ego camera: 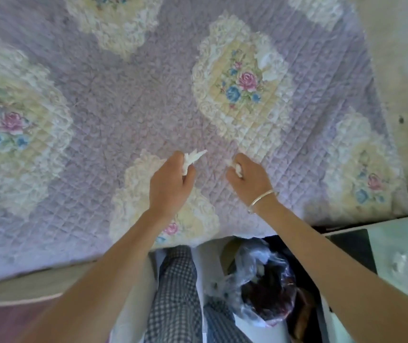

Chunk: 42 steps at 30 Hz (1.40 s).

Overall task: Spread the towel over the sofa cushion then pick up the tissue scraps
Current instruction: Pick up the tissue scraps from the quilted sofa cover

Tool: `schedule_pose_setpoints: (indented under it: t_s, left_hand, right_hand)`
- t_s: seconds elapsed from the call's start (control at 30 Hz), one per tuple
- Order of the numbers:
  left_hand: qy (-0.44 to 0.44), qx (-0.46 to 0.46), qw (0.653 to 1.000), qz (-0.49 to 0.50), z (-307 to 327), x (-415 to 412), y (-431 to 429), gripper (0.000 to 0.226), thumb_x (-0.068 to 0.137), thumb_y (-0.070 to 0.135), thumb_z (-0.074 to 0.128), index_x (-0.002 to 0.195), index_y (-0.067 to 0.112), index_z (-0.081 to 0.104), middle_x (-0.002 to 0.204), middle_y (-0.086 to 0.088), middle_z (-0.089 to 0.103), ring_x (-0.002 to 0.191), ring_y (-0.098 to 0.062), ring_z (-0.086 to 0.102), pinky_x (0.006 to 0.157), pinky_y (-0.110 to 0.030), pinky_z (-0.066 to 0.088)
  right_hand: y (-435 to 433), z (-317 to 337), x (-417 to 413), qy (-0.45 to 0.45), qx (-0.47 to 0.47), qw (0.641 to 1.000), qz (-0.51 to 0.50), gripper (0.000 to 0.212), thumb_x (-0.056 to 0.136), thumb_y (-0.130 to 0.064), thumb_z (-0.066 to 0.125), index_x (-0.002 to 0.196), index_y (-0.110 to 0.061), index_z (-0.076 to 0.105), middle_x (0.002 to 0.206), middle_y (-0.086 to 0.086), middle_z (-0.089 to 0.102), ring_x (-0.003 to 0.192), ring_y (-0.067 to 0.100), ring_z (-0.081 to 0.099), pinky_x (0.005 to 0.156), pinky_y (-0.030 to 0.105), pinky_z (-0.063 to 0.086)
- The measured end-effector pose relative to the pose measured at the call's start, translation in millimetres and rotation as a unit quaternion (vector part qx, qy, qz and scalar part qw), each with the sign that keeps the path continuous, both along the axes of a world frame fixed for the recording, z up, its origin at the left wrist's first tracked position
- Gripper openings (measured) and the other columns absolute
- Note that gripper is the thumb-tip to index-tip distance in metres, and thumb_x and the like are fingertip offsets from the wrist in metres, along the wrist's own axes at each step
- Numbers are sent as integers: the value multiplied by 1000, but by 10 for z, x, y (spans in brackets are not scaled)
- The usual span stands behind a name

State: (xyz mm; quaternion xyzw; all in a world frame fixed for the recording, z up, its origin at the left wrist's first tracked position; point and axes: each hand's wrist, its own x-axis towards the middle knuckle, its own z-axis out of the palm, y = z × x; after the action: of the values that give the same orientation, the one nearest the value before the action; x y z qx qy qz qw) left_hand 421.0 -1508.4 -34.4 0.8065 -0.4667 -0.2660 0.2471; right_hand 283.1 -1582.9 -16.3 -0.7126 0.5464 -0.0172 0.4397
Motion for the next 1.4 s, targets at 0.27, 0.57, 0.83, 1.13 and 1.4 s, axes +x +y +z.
schedule_pose_setpoints:
  t_s: [0.27,0.57,0.83,1.13,1.4]
  left_hand:
    - [30,23,996,-85,-29,-1123,493,25,94,15,45,74,9,31,54,6,22,43,-8,23,42,-22,13]
    - [38,50,984,-168,-744,-2075,1040,24,94,19,45,75,10,31,54,9,21,46,-12,25,46,-28,19]
    - [40,90,975,-197,-1411,-2408,1348,19,95,21,45,81,9,37,58,7,29,61,-22,38,56,-30,27]
    - [12,149,956,-251,-1892,-2858,1649,36,98,27,38,123,2,44,113,-14,58,96,-32,60,68,-37,44]
    - [2,267,888,-374,-2069,-3018,1716,76,90,37,55,148,13,12,157,-11,13,144,-27,16,115,-36,20]
  right_hand:
    - [754,-28,-1183,37,66,994,-83,45,87,-6,49,56,-22,20,53,-1,24,49,13,22,50,24,23]
    - [1852,-1109,-2168,202,224,948,-103,21,96,-22,42,85,-9,55,89,10,64,97,27,58,87,34,42]
    - [2094,-1965,-2436,223,259,937,-71,49,90,-26,53,135,-9,41,140,14,46,127,30,46,102,32,36]
    - [2291,-2153,-2713,234,271,924,-136,44,90,-18,51,132,-10,46,137,14,51,127,31,46,106,34,38]
    - [2326,-1994,-2889,198,313,906,-206,48,92,-10,44,139,-8,34,144,13,43,132,30,40,108,31,32]
